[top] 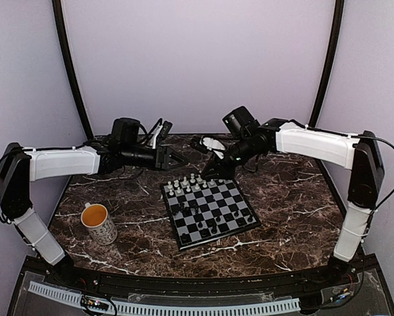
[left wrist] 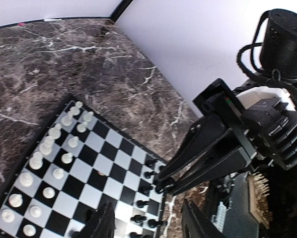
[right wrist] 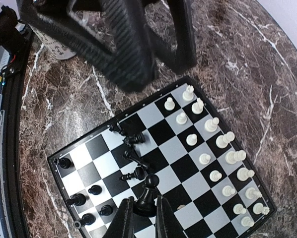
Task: Set up the chess pieces on the board
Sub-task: Pick up the pawn from the chessboard, then pass from the right arm to the left
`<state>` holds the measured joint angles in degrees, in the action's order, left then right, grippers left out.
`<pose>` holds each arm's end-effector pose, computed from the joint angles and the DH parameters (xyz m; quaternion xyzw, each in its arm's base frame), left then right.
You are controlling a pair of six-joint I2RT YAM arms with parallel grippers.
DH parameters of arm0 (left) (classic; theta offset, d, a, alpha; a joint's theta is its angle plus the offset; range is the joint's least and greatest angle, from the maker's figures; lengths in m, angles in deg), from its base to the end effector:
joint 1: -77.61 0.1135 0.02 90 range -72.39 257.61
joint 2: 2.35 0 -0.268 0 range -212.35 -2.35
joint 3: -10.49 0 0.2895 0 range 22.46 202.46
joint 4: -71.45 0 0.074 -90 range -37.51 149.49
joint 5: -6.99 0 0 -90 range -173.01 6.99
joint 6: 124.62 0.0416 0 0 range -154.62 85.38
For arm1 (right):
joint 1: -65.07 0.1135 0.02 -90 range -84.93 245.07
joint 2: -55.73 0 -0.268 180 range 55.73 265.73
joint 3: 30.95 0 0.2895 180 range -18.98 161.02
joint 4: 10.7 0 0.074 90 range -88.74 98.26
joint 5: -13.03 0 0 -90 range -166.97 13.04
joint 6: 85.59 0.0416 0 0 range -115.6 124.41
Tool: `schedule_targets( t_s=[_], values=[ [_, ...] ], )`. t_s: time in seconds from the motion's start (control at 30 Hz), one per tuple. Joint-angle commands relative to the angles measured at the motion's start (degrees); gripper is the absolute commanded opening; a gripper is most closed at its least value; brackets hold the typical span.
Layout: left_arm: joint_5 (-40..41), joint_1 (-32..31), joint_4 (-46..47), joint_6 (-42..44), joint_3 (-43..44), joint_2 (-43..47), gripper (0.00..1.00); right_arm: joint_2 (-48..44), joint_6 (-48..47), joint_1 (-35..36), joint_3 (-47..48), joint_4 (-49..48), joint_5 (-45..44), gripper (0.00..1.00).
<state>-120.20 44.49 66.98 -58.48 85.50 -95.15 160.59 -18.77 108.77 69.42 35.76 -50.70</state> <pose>0.3279 -0.2439 0.2521 0.2407 0.7700 -0.4847 0.3380 0.3108 0.3225 0.2634 -0.5692 0.7240 0.2687 0.2821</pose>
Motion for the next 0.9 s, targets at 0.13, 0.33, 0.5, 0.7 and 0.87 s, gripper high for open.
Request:
schedule_targets(
  t_s=[0.13,0.33,0.5,0.7,0.87],
  values=[
    [-15.5,-0.1,19.6,-16.7,-3.5,-3.3,0.46,1.4,0.5,-0.3,4.0,-0.3,5.1,0.1],
    [-17.6,-0.1,23.4,-21.2,-4.0,-5.8,0.42,1.4,1.3,-0.3,5.1,-0.5,6.3,0.1],
    [-19.6,-0.3,23.9,-22.6,-3.5,-7.1,0.38,1.6,1.4,-0.3,5.4,-0.6,6.3,0.1],
    [-21.3,-0.8,25.2,-23.8,-3.3,-8.2,0.29,2.2,1.7,-0.3,6.0,-0.7,6.1,0.1],
    [-21.9,-1.1,25.2,-24.1,-3.1,-8.8,0.22,2.5,1.9,-0.3,6.3,-0.8,6.3,0.1]
  ],
)
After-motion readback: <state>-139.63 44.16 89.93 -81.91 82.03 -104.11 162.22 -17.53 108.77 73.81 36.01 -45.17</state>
